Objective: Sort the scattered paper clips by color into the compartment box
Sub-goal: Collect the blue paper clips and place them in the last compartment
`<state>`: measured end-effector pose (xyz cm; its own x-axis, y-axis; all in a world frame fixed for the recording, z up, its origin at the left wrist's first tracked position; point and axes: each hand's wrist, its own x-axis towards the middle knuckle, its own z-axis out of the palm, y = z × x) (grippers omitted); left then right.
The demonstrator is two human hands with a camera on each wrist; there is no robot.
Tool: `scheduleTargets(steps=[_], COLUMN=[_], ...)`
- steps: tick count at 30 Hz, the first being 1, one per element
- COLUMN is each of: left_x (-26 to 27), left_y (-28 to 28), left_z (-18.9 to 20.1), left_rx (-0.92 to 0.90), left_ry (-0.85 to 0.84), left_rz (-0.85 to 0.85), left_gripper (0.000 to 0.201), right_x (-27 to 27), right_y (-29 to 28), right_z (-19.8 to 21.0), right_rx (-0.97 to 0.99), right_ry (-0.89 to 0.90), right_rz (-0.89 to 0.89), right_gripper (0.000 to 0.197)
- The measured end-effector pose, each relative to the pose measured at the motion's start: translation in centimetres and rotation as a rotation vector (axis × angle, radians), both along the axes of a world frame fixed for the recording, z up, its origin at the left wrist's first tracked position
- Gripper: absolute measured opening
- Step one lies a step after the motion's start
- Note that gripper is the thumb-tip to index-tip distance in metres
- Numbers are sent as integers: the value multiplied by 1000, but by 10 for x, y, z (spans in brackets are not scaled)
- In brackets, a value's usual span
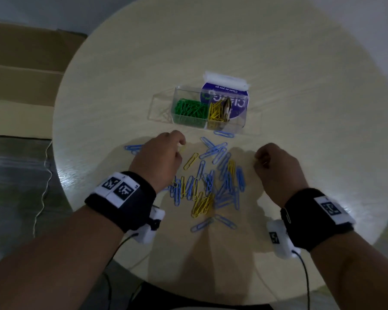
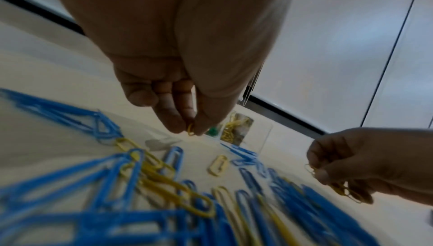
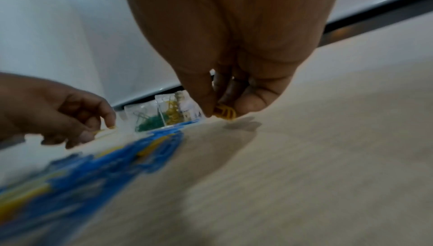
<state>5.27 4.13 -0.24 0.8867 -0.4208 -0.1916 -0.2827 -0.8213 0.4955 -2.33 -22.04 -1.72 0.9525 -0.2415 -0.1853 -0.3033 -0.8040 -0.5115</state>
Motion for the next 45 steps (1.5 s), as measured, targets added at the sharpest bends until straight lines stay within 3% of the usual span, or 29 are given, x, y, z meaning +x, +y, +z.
scheduleTargets(steps=[5, 11, 14, 17, 21, 26, 33, 40, 45], left_x=[-27, -24, -18, -13, -14, -16, -15, -5, 2], left_y=[-1, 7, 6, 0, -4, -2, -4, -5, -12], left_z=[-13, -13, -11, -13, -17, -17, -14, -11, -1], left_rx=[41, 21, -56, -32, 73, 125, 166, 159, 279], left_ry=[-62, -80, -78, -83, -44, -72, -61, 70, 128], left_rz=[-134, -55, 49, 85, 15, -20, -52, -51, -124], left_gripper=[32, 23, 20, 18, 18, 14, 18, 14, 18], right_x=[-36, -35, -28, -13, 3, 5, -1, 3, 13], right_y=[22, -7, -7, 11, 33, 36, 28, 23, 30], right_z=[-1, 4, 9, 4, -10, -13, -7, -6, 1], right_rx=[-18, -112, -31, 104, 130, 47, -36, 61, -115], right_ry=[-18, -20, -61, -66, 48, 59, -5, 95, 134], right_rz=[188, 22, -41, -71, -88, -21, 15, -59, 60], right_gripper=[15, 26, 35, 24, 15, 11, 22, 15, 16])
